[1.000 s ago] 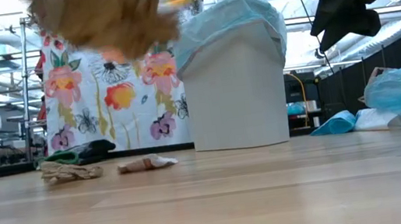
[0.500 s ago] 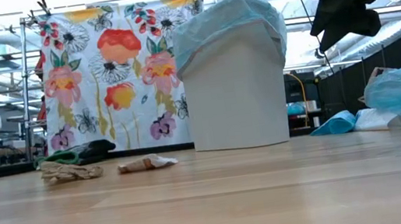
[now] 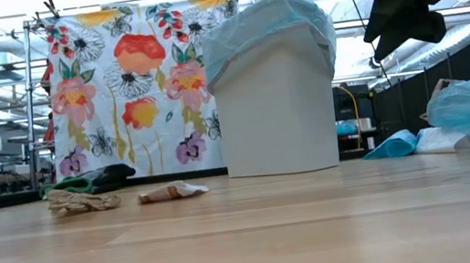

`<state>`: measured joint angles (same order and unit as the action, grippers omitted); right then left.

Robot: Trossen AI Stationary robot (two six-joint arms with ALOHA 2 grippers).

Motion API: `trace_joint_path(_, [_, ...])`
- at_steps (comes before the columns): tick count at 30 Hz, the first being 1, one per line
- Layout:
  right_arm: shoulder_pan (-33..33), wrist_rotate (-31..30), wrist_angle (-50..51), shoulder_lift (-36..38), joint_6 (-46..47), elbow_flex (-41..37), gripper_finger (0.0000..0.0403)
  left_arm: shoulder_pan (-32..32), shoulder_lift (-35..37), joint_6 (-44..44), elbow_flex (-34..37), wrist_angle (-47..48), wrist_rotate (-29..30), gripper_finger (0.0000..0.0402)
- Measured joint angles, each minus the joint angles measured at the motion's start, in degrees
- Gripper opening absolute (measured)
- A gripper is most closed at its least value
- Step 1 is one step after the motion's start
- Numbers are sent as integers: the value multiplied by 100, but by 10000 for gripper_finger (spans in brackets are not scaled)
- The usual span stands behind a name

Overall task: Place trash/remove bag and relplace
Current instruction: Put the brown napkin into the trash bin

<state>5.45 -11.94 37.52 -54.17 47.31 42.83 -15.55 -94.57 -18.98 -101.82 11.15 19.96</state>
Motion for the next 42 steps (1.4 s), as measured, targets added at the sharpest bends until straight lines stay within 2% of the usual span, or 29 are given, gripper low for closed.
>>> trace_joint_path(4, [0, 0, 1, 0, 0, 0, 203, -225, -341, -200, 0, -324, -321, 37])
trace_joint_path(8, [2, 0, 4, 0, 0, 0, 203, -352, -653, -685, 0, -467, -647, 74])
trace_joint_path(12, [1, 0, 0, 0, 0, 0, 203, -365, -876, -771, 0, -459, -671, 120])
trace_joint_path(16, [1, 0, 3, 0, 0, 0, 203, -316, -933, -769, 0, -450, -675, 146])
trace_joint_path(19, [0, 0, 0, 0, 0, 0, 203, -279, -883, -769, 0, -460, -736, 150])
trace_joint_path(24, [1, 0, 2, 0, 0, 0, 203, -269, -766, -767, -83, -282, -1255, 150])
trace_joint_path(26, [2, 0, -2, 0, 0, 0, 203, -269, -745, -771, -98, -104, -1272, 150])
trace_joint_path(32, [2, 0, 2, -2, 0, 0, 203, -286, -769, -1244, -92, 1328, -1249, 150])
trace_joint_path(35, [0, 0, 2, -2, 0, 0, 203, -284, -745, -1384, -94, 1670, -1226, 151])
trace_joint_path(42, [2, 0, 4, -2, 0, 0, 203, -286, -639, -1523, -94, 1438, -1222, 151])
